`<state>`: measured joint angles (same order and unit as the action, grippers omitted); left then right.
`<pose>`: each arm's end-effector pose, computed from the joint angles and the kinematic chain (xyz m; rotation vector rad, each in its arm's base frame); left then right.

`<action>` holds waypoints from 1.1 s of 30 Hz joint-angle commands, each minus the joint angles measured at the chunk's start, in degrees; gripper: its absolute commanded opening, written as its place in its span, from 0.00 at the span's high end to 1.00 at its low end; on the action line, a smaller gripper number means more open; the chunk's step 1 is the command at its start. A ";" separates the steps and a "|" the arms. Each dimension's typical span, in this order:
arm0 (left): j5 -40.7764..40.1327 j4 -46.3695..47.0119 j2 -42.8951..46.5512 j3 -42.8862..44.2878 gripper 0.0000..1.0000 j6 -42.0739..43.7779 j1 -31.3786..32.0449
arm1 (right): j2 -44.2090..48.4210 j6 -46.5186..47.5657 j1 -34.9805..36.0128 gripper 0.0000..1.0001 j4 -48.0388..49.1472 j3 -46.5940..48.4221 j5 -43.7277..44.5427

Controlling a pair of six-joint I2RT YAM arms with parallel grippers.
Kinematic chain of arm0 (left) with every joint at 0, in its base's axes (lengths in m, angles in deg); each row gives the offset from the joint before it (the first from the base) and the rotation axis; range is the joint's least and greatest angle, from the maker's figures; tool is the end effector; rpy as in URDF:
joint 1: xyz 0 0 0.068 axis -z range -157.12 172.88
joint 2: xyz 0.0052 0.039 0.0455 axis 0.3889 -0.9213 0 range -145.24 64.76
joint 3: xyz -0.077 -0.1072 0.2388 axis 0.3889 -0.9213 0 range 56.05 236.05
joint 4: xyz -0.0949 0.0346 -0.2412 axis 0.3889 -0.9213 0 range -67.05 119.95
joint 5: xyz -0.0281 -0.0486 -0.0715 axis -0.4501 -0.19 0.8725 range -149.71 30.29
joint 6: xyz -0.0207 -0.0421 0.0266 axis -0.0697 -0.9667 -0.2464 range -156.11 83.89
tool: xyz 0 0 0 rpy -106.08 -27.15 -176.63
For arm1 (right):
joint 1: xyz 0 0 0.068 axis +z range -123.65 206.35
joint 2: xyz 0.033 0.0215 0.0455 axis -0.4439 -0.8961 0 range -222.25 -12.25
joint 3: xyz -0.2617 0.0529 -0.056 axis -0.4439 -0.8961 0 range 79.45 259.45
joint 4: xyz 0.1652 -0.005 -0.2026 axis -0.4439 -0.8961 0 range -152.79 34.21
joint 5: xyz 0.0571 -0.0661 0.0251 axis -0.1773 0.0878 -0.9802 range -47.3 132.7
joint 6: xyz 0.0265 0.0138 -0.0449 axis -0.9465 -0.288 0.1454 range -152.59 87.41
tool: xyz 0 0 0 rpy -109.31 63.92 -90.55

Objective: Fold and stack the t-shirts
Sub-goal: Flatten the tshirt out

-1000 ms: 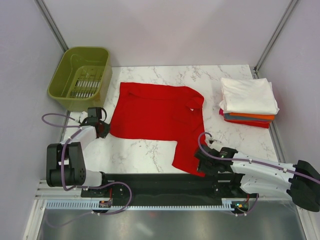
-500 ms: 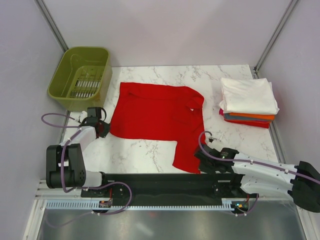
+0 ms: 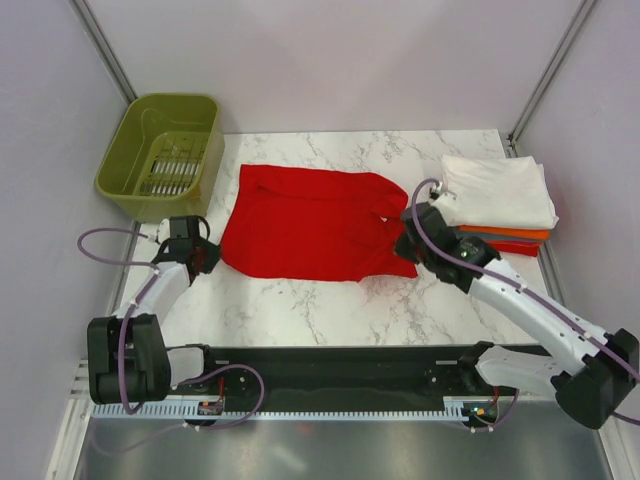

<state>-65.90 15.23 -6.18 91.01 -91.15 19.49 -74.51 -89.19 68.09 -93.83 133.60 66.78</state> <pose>0.2359 0.0178 0.1830 -1.2455 2.1292 -0.2635 0.1752 0.1370 0.2952 0.4957 2.2661 0.3816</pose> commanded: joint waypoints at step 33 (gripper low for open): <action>6.37 -27.64 17.24 63.99 0.98 2.66 -0.03 | 12.51 27.42 -31.19 1.00 15.98 58.95 -20.39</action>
<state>-59.11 -9.47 12.25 151.40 -88.62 19.53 -60.76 -63.57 36.98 -80.94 190.69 42.41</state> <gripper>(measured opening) 0.033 0.010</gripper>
